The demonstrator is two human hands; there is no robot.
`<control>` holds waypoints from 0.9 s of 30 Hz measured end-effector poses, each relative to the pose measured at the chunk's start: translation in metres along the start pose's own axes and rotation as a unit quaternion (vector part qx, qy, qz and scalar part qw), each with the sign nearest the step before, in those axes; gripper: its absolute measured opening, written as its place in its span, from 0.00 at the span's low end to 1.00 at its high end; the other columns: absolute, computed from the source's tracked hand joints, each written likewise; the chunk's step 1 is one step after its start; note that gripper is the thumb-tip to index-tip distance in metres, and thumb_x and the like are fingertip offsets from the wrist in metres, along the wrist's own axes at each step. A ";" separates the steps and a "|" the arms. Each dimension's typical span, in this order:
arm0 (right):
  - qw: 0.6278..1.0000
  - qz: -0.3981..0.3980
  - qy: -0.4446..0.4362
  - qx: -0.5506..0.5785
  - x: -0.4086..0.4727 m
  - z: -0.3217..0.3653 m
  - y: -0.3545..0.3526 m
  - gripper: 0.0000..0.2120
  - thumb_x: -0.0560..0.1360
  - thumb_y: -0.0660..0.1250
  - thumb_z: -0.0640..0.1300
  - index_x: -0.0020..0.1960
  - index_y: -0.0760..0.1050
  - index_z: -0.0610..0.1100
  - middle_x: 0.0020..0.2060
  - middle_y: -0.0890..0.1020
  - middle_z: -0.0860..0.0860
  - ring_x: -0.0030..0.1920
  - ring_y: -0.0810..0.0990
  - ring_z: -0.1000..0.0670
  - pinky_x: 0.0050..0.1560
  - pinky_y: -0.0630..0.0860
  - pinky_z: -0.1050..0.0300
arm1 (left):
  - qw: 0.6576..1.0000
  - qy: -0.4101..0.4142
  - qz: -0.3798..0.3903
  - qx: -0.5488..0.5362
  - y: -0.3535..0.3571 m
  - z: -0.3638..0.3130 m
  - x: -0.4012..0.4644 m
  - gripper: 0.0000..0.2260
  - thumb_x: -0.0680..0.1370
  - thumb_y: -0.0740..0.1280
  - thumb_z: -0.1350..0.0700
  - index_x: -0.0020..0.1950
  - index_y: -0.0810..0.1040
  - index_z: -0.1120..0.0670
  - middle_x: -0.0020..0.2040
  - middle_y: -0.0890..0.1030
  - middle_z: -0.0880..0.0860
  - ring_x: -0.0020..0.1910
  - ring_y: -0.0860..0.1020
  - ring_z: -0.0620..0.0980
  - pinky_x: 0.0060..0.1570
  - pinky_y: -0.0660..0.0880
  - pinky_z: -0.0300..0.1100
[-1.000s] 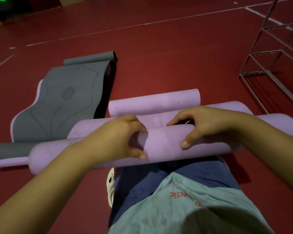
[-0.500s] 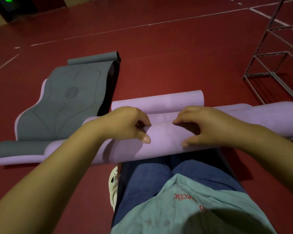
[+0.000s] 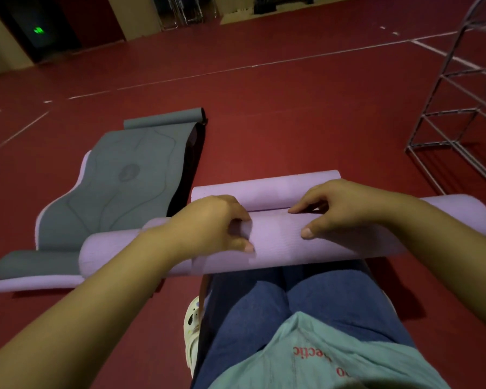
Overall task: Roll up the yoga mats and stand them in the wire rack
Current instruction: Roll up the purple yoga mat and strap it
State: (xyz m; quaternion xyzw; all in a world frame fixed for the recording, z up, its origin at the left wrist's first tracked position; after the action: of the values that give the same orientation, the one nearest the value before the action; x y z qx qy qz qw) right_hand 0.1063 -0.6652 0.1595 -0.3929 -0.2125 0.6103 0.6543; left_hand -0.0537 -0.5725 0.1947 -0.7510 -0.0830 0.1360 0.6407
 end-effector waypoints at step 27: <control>0.970 -0.132 -0.035 -0.204 -0.003 0.019 0.005 0.39 0.63 0.77 0.56 0.70 0.67 0.48 0.67 0.72 0.52 0.64 0.72 0.50 0.61 0.66 0.59 | 0.986 0.015 0.029 0.161 0.003 -0.003 0.039 0.13 0.77 0.63 0.50 0.58 0.77 0.54 0.51 0.79 0.52 0.50 0.76 0.53 0.46 0.70 0.44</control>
State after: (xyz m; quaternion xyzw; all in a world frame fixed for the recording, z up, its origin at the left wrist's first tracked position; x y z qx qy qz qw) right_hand 0.0882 -0.6637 0.1676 -0.4648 -0.4048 0.4759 0.6274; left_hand -0.0157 -0.5646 0.1880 -0.6425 -0.0282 0.1549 0.7500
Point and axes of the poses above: each hand's wrist, its own x-axis towards the middle knuckle, its own y-axis out of the palm, z = x × y, the point moved 7 cm from there along x, towards the middle knuckle
